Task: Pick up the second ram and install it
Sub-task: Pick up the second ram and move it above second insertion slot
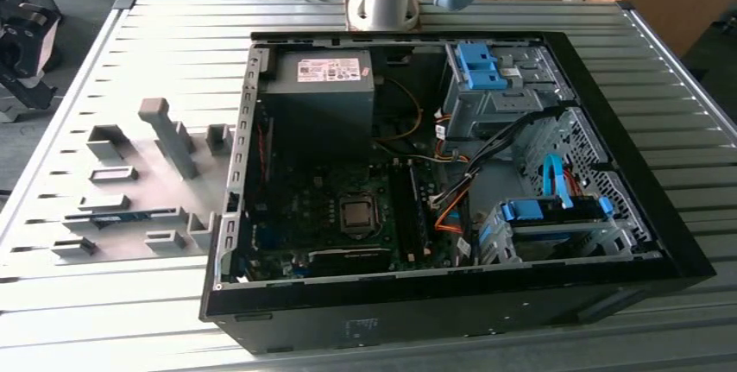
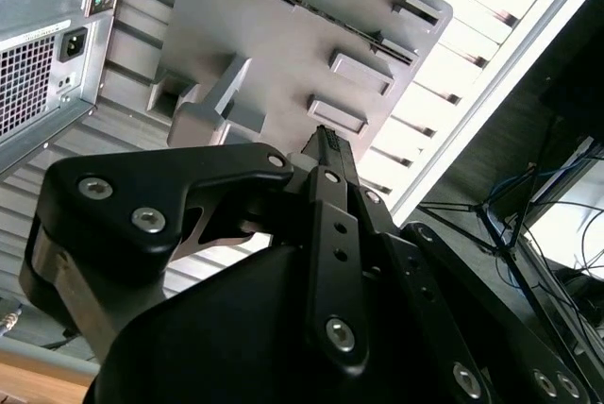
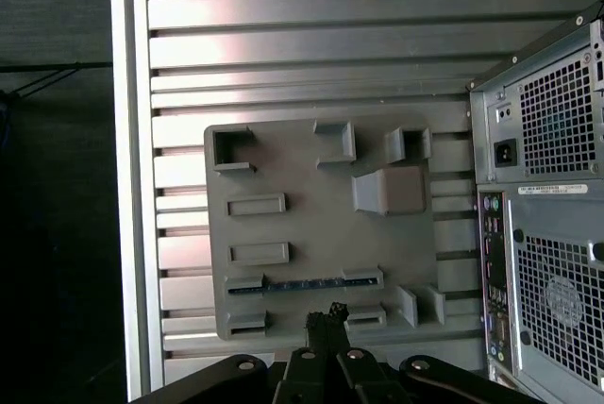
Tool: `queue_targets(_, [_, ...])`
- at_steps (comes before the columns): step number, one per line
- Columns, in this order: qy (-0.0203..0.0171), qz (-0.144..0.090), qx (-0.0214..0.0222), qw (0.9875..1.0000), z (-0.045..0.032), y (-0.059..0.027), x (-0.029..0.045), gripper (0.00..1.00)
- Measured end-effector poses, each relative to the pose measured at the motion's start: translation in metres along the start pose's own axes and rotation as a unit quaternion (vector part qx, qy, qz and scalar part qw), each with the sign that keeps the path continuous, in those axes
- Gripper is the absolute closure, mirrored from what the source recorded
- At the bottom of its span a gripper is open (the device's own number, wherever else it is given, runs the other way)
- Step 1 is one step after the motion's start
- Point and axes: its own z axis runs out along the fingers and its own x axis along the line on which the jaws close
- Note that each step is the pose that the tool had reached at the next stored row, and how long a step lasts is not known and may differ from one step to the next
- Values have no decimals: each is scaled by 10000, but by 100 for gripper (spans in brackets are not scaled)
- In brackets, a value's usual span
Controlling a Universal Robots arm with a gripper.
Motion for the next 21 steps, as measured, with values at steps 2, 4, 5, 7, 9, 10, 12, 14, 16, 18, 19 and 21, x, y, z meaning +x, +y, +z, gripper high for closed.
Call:
queue_targets(2, [0,0,0,10000,0,0,0,90])
queue_targets(4, [0,-1,0,10000,0,0,0,90])
queue_targets(5, [0,-1,0,10000,0,0,0,90])
queue_targets(7, [1,-18,-1,10000,0,-1,1,90])
queue_targets(9, [4,-101,-3,9999,1,-6,10,90])
queue_targets(10, [7,-164,-5,9999,1,-6,11,90])
queue_targets(12, [13,-294,-7,9996,2,-5,14,90])
queue_targets(14, [18,-418,-11,9991,5,-6,20,90])
queue_targets(16, [23,-522,-13,9986,5,-7,29,90])
queue_targets(18, [28,-617,-15,9981,5,-8,41,90])
queue_targets(19, [29,-657,-16,9978,6,-9,45,90])
queue_targets(21, [30,-677,-17,9977,5,-11,48,90])
